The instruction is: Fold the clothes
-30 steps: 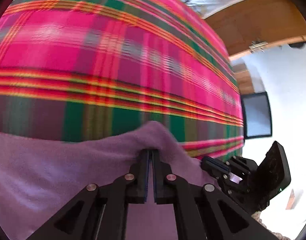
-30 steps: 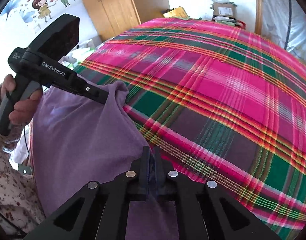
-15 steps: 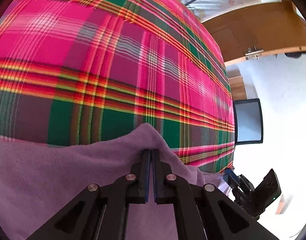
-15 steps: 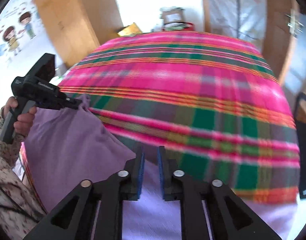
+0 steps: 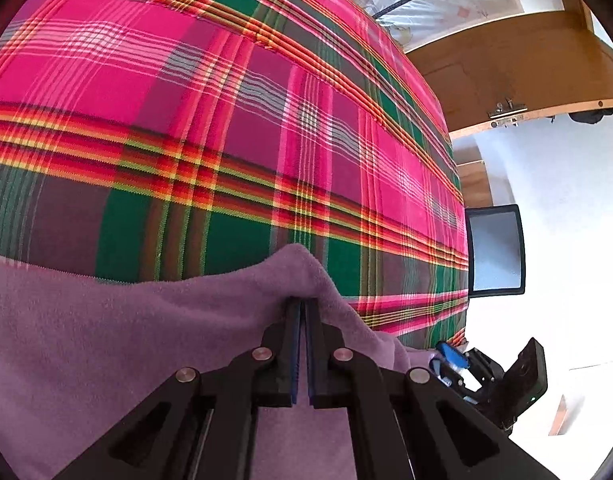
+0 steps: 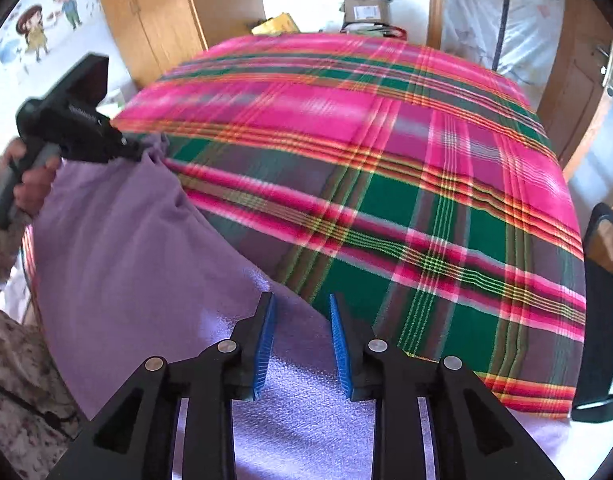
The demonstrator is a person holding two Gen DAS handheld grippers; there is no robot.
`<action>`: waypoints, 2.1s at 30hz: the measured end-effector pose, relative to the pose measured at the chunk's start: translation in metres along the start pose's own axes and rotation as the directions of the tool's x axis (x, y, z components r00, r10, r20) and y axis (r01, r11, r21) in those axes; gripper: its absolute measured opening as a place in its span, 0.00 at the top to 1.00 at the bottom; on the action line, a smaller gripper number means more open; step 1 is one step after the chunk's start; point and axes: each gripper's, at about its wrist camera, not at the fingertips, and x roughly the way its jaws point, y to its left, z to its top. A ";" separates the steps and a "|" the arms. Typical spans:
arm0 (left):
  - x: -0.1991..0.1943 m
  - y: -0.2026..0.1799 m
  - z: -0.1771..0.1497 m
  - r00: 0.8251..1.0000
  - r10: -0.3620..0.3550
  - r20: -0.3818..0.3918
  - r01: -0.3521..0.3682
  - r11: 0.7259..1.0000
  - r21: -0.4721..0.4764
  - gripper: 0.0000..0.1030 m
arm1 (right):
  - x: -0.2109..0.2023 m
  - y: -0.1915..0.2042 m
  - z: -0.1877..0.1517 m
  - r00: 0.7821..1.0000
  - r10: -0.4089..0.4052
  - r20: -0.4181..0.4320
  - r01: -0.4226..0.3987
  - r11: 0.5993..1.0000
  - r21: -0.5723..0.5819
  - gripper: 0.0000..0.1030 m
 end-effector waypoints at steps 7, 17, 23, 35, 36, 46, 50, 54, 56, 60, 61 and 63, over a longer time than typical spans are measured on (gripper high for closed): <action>0.001 -0.001 0.000 1.000 0.017 0.001 -0.017 1.000 -0.012 0.98 | -0.026 -0.011 -0.014 0.996 -0.059 0.065 0.057 0.998 0.037 1.00; 0.000 -0.005 -0.001 0.999 0.049 0.017 -0.049 0.999 -0.015 0.98 | -0.044 -0.034 -0.028 0.991 -0.067 0.114 0.054 0.993 0.109 0.85; -0.001 -0.006 -0.003 0.998 0.061 0.029 -0.061 0.998 -0.015 0.98 | -0.031 -0.043 -0.026 0.997 -0.044 0.064 0.038 0.996 0.083 0.71; -0.002 -0.007 -0.005 0.997 0.070 0.038 -0.069 0.997 -0.025 0.98 | -0.022 -0.036 -0.030 0.999 -0.045 0.028 0.044 0.998 0.055 0.82; -0.001 -0.008 -0.005 0.997 0.072 0.039 -0.071 0.997 -0.024 0.98 | -0.023 -0.033 -0.031 0.998 -0.051 0.028 0.050 0.998 0.042 0.89; 0.000 -0.007 -0.005 0.997 0.069 0.043 -0.068 0.997 -0.030 0.98 | -0.036 -0.026 -0.038 0.989 -0.131 0.071 0.128 0.991 0.046 0.95; 0.000 -0.008 -0.006 0.996 0.072 0.048 -0.070 0.997 -0.032 0.98 | -0.026 -0.027 -0.037 0.985 -0.161 0.058 0.157 0.986 0.061 0.95; 0.000 -0.008 -0.006 0.996 0.073 0.053 -0.071 0.997 -0.038 0.98 | -0.026 -0.027 -0.037 0.984 -0.169 0.058 0.165 0.984 0.067 0.94; 0.001 -0.010 -0.006 0.995 0.084 0.056 -0.082 0.996 -0.032 0.98 | -0.027 -0.023 -0.038 0.980 -0.192 0.055 0.190 0.980 0.055 0.93; 0.001 -0.013 -0.007 0.994 0.094 0.064 -0.093 0.996 -0.013 0.98 | -0.040 -0.026 -0.041 0.972 -0.216 0.089 0.208 0.973 0.095 0.87; 0.000 -0.013 -0.008 0.993 0.095 0.065 -0.094 0.995 -0.010 0.98 | -0.047 -0.028 -0.045 0.968 -0.231 0.101 0.218 0.969 0.119 0.87; -0.001 -0.014 -0.009 0.993 0.096 0.068 -0.096 0.995 -0.004 0.98 | -0.060 -0.035 -0.054 0.956 -0.274 0.108 0.253 0.952 0.175 0.86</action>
